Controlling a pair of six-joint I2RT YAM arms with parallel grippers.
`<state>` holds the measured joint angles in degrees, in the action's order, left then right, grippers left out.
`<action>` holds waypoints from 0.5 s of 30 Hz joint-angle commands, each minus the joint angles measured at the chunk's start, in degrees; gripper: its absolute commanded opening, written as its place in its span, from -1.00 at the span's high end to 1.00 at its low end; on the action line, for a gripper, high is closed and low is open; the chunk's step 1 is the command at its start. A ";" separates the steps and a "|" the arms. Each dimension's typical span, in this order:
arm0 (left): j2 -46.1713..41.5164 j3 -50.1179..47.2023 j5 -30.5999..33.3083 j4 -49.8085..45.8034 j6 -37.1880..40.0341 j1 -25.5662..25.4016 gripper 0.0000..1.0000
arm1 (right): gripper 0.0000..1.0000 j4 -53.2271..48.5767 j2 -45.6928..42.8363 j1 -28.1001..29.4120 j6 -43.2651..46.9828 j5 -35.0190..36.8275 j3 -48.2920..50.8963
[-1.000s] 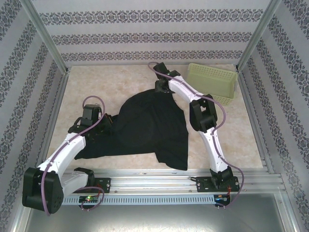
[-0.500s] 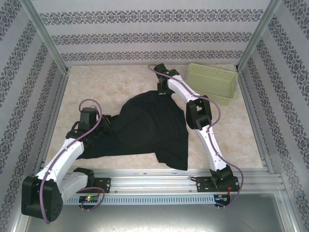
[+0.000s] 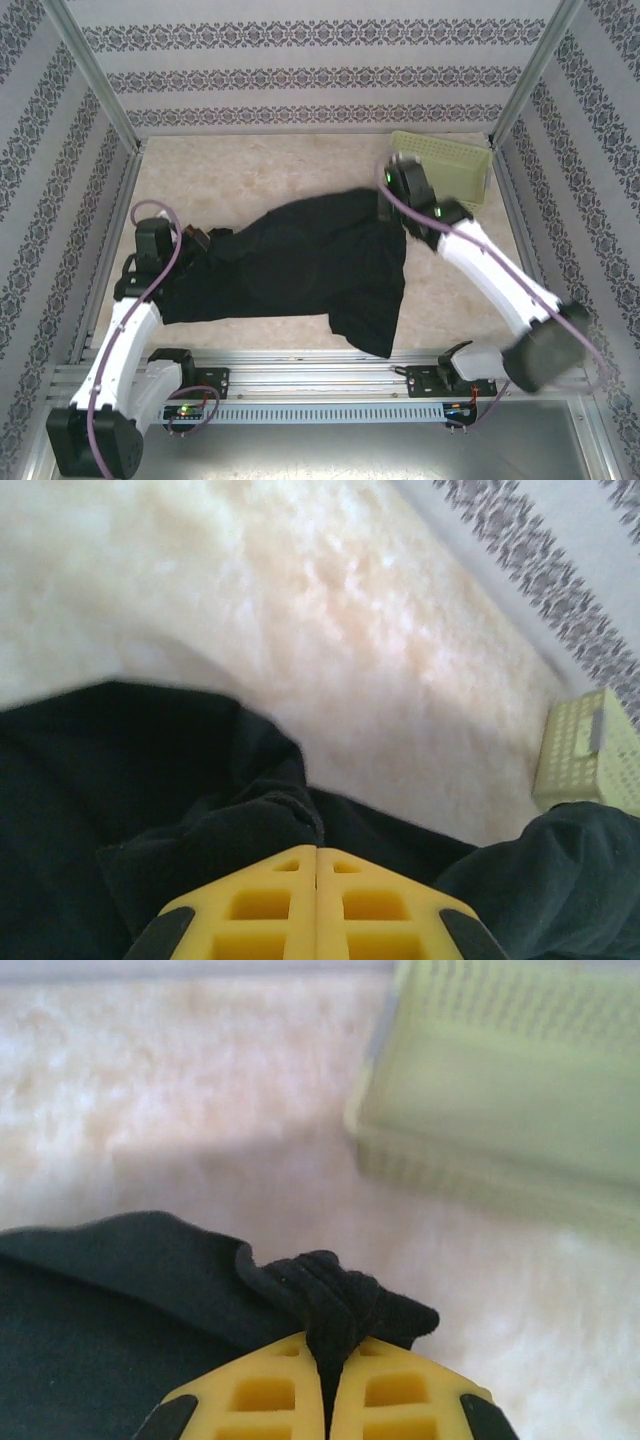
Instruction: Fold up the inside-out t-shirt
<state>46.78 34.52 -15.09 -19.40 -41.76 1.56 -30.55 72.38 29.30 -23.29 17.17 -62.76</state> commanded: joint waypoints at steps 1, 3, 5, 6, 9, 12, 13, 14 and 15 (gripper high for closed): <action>-2.69 -6.80 -0.74 -9.97 -3.51 -0.27 0.99 | 1.00 -0.85 -6.93 4.15 -12.49 -1.20 17.40; -3.26 -10.79 -0.36 -10.64 -4.84 -0.33 0.90 | 1.00 -2.03 -11.51 4.87 -19.99 -4.23 25.61; -2.51 -13.99 0.40 -9.11 -6.10 -0.23 0.74 | 0.86 -1.05 -14.00 5.06 -26.20 -7.78 31.90; -1.81 -14.37 1.00 -8.54 -6.29 -0.24 0.65 | 0.76 -0.75 -14.31 5.09 -27.40 -8.41 33.43; 0.91 -11.03 2.86 -8.16 -5.43 -0.24 0.22 | 0.15 -4.53 -13.61 5.13 -25.88 -4.70 31.37; 1.25 -4.25 3.51 -8.94 -4.20 -0.32 0.00 | -0.10 -7.74 -12.27 5.23 -20.09 0.25 23.84; 1.02 -2.00 3.86 -9.16 -3.54 -0.80 -0.01 | -0.12 -8.59 -11.70 5.24 -18.86 1.60 21.49; 0.70 0.77 5.10 -9.52 -2.49 -2.17 -0.05 | -0.14 -8.83 -10.64 5.37 -17.45 2.72 19.11; 0.87 3.84 7.75 -10.63 -1.45 -4.75 -0.08 | -0.17 -8.75 -9.50 5.50 -16.17 3.43 17.09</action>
<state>48.71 31.09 -11.66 -29.47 -46.09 0.47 -38.41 61.19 34.28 -43.09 15.03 -39.57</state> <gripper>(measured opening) 0.531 0.573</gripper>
